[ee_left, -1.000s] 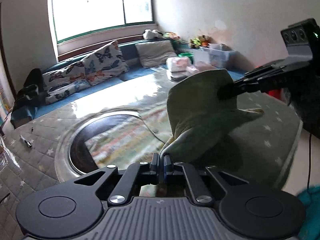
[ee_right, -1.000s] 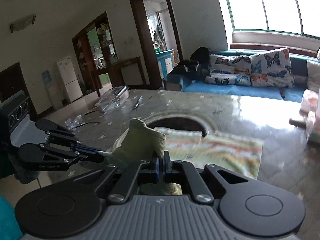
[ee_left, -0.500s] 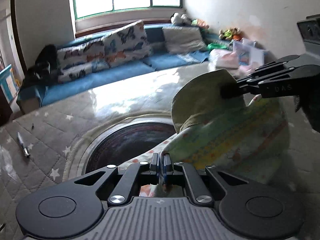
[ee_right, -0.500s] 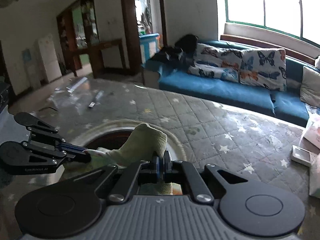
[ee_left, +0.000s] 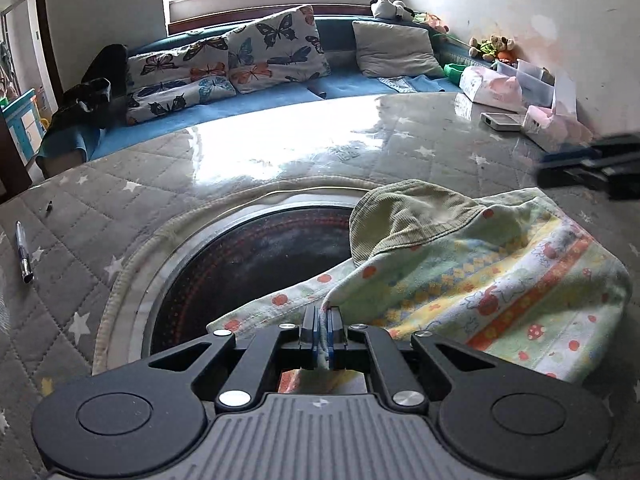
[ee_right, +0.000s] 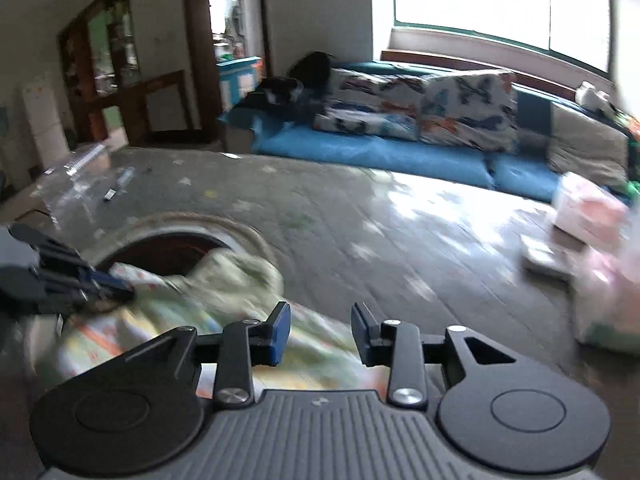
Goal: Fold clothes
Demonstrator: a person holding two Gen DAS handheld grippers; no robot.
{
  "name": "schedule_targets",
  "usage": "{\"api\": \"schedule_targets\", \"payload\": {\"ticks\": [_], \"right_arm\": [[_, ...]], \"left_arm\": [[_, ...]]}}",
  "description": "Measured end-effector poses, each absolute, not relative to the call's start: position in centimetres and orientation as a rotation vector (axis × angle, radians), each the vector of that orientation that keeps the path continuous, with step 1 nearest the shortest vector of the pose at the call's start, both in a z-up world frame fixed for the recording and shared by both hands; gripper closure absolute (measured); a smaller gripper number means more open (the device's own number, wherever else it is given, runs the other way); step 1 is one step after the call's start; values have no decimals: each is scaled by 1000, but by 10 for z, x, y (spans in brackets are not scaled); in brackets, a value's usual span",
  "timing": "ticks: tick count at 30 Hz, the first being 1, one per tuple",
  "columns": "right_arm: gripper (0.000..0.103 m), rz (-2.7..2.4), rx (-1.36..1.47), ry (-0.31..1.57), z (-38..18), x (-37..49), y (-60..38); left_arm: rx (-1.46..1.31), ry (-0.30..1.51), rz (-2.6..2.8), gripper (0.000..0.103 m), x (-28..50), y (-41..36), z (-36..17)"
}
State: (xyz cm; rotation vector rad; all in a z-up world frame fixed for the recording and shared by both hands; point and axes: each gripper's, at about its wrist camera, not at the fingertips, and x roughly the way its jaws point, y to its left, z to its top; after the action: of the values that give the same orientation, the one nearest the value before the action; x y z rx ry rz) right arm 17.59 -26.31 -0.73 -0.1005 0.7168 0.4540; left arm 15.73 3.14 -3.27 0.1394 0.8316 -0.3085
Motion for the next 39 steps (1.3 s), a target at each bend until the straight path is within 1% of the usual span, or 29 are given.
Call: {"api": "schedule_targets", "payload": {"ticks": [5,10,11,13,14,15,19,22,25,27,31,33,39], "right_arm": [[70,395,-49,777,-25,173,-290],[71,415,12,787,-36,174,-288],[73,413,26,793,-38,176,-287],[87,413,34,800,-42,178,-284],[96,409,30,801,-43,178,-282],[99,406,22,783,-40,176,-280],[99,394,0,674,-22,169,-276],[98,359,-17,694,-33,180,-272],[91,335,-2,732,-47,189,-273],[86,331,-2,717,-42,186,-274],[86,405,-41,684,-23,175,-264],[86,474,-53,697,-18,174,-251],[86,606,-93,759,-26,184,-205]], "left_arm": [[145,837,-302,98,162,30,-33],[155,839,-295,98,161,27,-31],[156,840,-294,98,161,27,-31],[155,840,-292,98,162,26,-30],[154,838,-291,98,162,26,-28],[153,829,-290,98,161,27,-26],[150,767,-281,98,158,31,-11],[154,758,-232,99,169,33,-12],[122,796,-208,99,179,37,-21],[113,795,-208,98,177,39,-22],[84,751,-257,98,163,36,-6],[61,744,-316,97,159,27,-1],[71,803,-419,96,174,-12,-16]]}}
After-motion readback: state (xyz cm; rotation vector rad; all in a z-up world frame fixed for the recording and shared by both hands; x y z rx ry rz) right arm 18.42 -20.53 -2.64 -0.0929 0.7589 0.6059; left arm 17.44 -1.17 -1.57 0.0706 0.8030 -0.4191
